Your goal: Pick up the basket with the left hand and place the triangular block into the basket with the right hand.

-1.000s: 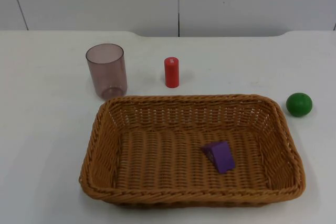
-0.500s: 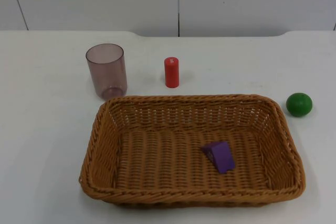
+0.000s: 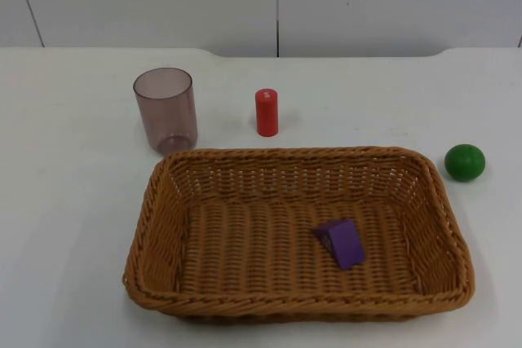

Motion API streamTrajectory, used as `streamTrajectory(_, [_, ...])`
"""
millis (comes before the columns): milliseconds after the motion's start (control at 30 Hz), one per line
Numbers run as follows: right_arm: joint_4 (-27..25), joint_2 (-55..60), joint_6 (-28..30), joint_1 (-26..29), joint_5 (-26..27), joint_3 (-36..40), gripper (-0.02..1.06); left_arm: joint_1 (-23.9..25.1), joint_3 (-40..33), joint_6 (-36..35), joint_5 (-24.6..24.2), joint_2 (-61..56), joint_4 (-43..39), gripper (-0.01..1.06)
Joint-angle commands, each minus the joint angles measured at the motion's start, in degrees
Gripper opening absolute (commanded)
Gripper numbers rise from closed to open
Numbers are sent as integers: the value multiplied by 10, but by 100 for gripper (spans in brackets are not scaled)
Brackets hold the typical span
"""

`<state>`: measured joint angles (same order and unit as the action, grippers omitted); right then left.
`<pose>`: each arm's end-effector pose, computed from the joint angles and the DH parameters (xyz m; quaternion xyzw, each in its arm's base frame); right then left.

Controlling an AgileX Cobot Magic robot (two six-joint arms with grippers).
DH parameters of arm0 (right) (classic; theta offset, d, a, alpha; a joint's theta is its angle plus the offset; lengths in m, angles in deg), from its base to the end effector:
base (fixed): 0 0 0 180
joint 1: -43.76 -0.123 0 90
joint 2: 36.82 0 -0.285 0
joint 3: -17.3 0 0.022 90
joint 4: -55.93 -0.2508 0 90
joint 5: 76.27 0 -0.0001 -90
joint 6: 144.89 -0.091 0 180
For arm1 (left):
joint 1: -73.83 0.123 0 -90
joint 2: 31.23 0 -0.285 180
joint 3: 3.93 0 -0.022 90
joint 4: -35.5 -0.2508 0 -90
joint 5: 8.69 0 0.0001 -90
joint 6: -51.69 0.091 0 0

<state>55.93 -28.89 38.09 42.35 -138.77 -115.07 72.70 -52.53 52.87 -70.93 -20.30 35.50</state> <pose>-0.0076 -0.0002 0.2794 -0.0328 0.8568 -0.0071 0.5145 0.0025 0.0000 0.2752 0.0176 0.8735 0.0002 0.4866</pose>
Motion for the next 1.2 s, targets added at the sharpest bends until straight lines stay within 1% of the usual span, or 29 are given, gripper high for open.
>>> streamTrajectory(0, [0, -1, -2, 0, 6, 1, 98, -1, -2, -12, 6, -2, -9, 105])
streamTrajectory(1167, [0, -1, -2, 0, 6, 1, 98, -1, -2, -7, 6, -2, -8, 105])
